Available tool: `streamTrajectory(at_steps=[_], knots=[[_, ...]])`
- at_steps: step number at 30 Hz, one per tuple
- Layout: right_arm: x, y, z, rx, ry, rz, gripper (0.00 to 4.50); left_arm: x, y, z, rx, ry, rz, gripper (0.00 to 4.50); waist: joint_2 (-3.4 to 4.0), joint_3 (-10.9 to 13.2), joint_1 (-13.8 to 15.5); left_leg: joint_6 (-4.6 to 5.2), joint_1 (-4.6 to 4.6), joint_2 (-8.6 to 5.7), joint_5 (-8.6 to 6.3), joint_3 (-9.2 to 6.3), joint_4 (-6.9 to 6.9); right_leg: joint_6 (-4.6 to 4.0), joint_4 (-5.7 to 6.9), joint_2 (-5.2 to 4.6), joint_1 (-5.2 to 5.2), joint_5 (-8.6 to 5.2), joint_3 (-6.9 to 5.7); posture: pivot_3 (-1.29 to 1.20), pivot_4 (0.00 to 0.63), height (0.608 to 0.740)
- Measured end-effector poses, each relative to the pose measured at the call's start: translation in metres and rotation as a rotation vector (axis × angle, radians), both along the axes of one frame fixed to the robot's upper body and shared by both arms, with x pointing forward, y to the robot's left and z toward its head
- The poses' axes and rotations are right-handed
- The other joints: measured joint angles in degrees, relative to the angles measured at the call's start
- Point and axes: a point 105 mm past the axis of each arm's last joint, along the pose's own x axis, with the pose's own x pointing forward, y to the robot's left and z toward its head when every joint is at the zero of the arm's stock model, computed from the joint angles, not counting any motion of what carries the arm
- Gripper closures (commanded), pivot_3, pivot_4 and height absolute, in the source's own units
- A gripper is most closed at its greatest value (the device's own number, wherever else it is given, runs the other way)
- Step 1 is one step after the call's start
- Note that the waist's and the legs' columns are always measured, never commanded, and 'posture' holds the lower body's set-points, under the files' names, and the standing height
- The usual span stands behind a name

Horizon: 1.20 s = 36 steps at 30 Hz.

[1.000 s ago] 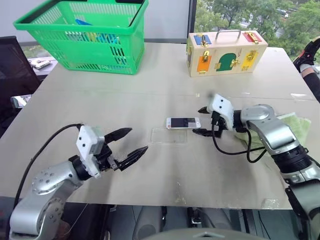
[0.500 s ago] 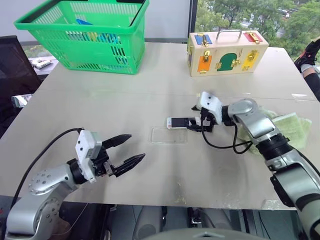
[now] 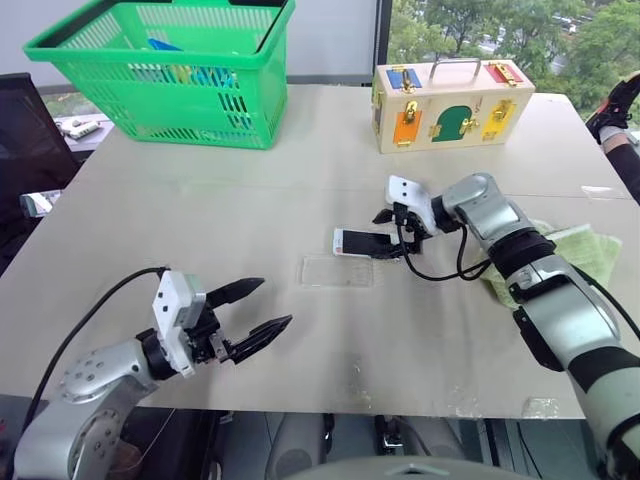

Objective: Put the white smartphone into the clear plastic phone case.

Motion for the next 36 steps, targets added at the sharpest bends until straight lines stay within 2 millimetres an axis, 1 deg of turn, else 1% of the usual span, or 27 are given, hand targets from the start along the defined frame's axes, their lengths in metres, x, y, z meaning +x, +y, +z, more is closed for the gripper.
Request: streamTrajectory(at_steps=[5,9,17,19,20,21,22,23,25,28,31,33,34,35,36], knots=[[-0.005,-0.002,-0.004,-0.020,0.022,0.031,0.04,-0.001,-0.002,0.001,0.003,-0.004,-0.001,0.00,0.10,0.06,0.02,0.00,-0.01,0.00,0.00,0.00,0.00,-0.02,0.00,0.00,-0.01,0.01,0.00,0.00,0.150,0.740],[-0.001,-0.003,-0.009,-0.053,-0.010,0.014,0.04,0.002,-0.003,0.006,0.004,-0.028,-0.009,0.00,0.11,0.07,0.01,0.00,0.01,0.00,0.00,0.00,0.00,0.01,0.01,0.00,0.00,-0.01,0.00,0.00,0.150,0.740],[0.003,0.002,-0.009,-0.055,0.010,0.001,0.04,0.004,-0.004,0.009,0.009,-0.042,-0.020,0.00,0.10,0.06,-0.18,0.00,0.18,0.02,0.00,0.09,0.00,0.02,0.10,0.00,0.04,-0.01,0.06,0.00,0.150,0.740],[0.004,0.001,-0.010,-0.059,0.012,0.001,0.54,0.004,-0.004,0.009,0.009,-0.041,-0.023,0.00,0.10,0.06,-0.15,0.00,0.20,0.03,0.00,0.10,0.00,0.03,0.10,0.00,0.05,-0.01,0.07,0.00,0.150,0.740],[0.004,0.001,-0.010,-0.064,0.002,0.003,0.86,0.003,-0.004,0.008,0.009,-0.039,-0.023,0.00,0.10,0.06,-0.13,0.00,0.20,0.03,0.00,0.10,0.00,0.03,0.09,0.00,0.06,-0.01,0.07,0.00,0.150,0.740],[0.005,0.001,-0.010,-0.072,-0.012,0.002,1.31,0.003,-0.004,0.008,0.009,-0.037,-0.023,0.00,0.10,0.06,-0.10,0.00,0.20,0.03,0.00,0.11,0.00,0.03,0.09,0.00,0.05,-0.01,0.08,0.00,0.150,0.740],[0.006,0.001,-0.010,-0.074,-0.020,0.005,1.59,0.003,-0.004,0.008,0.009,-0.035,-0.022,0.00,0.10,0.05,-0.08,0.00,0.20,0.03,0.00,0.11,-0.01,0.02,0.08,0.00,0.05,-0.02,0.08,0.00,0.150,0.740],[0.006,0.001,-0.009,-0.074,-0.031,0.012,1.61,0.002,-0.004,0.007,0.009,-0.034,-0.022,0.00,0.08,0.05,-0.10,0.00,0.20,0.03,0.00,0.11,-0.03,0.02,0.07,0.00,0.05,-0.01,0.08,0.00,0.150,0.740],[0.006,0.001,-0.007,-0.071,-0.061,0.023,1.80,0.002,-0.003,0.006,0.009,-0.030,-0.021,0.00,0.06,0.02,-0.21,0.00,0.24,0.04,0.00,0.18,-0.07,0.03,0.07,0.00,0.06,-0.01,0.15,0.00,0.150,0.740],[0.004,-0.003,-0.009,-0.062,-0.112,0.028,1.80,0.000,-0.003,0.005,0.005,-0.026,-0.018,0.00,0.09,0.04,-0.07,-0.01,0.25,0.05,0.00,0.18,-0.08,0.07,0.08,-0.01,0.05,-0.05,0.16,0.00,0.150,0.740],[0.000,-0.015,-0.009,-0.054,-0.147,0.002,1.80,0.000,-0.003,0.005,0.004,-0.029,-0.016,0.00,0.14,0.07,0.53,-0.01,0.14,0.03,0.00,0.19,-0.08,0.01,0.04,-0.05,0.01,-0.10,0.15,0.00,0.150,0.740],[-0.006,-0.031,-0.006,-0.057,-0.182,-0.032,1.80,-0.001,-0.003,0.005,0.004,-0.031,-0.017,0.00,0.15,0.08,0.92,0.00,-0.02,0.02,0.00,0.22,-0.08,-0.01,-0.03,-0.11,-0.08,-0.10,0.14,0.00,0.150,0.740],[-0.009,-0.038,-0.003,-0.060,-0.205,-0.046,1.99,-0.001,-0.003,0.005,0.004,-0.031,-0.020,0.00,0.16,0.09,1.07,0.00,-0.05,0.01,0.00,0.23,-0.09,0.09,-0.05,-0.13,-0.11,-0.04,0.14,0.00,0.150,0.740],[-0.015,-0.055,-0.003,-0.083,-0.226,-0.082,2.35,0.000,-0.003,0.005,0.005,-0.034,-0.024,0.00,0.15,0.09,1.46,0.00,-0.08,0.00,-0.01,0.24,-0.10,0.10,-0.11,-0.14,-0.12,-0.05,0.13,0.00,0.150,0.740],[-0.020,-0.066,0.001,-0.091,-0.246,-0.114,2.81,0.000,-0.002,0.004,0.005,-0.028,-0.023,0.00,0.17,0.09,1.54,0.01,-0.08,0.01,-0.01,0.30,-0.16,0.12,-0.22,-0.14,-0.12,-0.06,0.13,0.00,0.150,0.740]])
